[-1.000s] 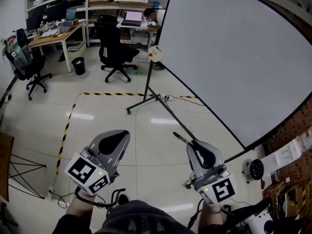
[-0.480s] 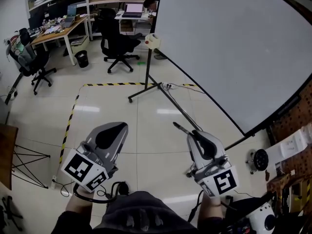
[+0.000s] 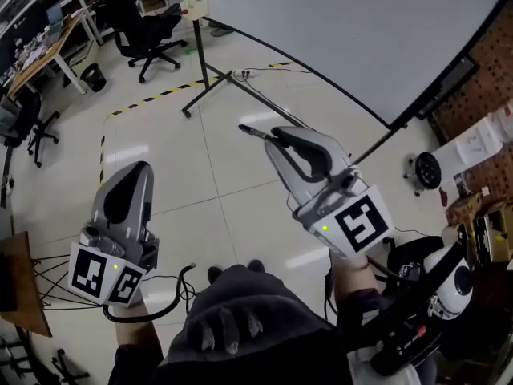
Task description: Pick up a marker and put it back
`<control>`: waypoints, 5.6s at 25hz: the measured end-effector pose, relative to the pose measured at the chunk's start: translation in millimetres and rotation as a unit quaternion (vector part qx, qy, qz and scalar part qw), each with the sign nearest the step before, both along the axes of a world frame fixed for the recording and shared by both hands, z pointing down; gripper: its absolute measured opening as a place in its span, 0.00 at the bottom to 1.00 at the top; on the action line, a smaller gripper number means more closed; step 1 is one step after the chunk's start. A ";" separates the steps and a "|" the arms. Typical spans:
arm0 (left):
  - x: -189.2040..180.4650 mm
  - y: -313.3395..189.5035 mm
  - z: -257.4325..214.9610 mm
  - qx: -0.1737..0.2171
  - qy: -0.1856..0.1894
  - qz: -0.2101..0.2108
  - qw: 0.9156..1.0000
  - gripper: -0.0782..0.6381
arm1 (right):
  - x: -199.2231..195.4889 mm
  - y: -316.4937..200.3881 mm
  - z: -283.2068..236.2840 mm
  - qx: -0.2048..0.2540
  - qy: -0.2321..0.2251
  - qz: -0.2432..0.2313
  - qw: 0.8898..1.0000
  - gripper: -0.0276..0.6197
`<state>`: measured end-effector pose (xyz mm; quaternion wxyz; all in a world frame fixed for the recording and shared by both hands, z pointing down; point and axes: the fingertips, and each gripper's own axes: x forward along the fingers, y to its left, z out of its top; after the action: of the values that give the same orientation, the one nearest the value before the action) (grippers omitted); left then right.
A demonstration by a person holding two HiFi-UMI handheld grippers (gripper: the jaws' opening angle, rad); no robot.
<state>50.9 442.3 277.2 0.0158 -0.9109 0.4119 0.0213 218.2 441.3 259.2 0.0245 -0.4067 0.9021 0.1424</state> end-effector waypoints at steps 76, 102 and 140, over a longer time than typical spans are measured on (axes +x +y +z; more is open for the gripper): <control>-121.3 -523.0 -5.4 -0.007 0.001 -0.058 0.998 0.12 | -68.9 -531.7 -19.3 -0.003 -0.020 -0.002 1.000 0.10; -159.7 -853.3 -5.5 -0.001 0.023 0.044 0.999 0.12 | -142.2 -829.9 -19.8 -0.029 0.072 0.074 0.994 0.11; -120.4 -983.6 67.6 -0.097 0.014 0.089 0.991 0.12 | -126.9 -958.7 193.4 -0.264 0.122 0.112 0.950 0.11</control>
<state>-69.5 -541.3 344.8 -0.0799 -0.9408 0.3295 -0.0050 91.3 -517.4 452.6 -0.2097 -0.4769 0.8521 -0.0503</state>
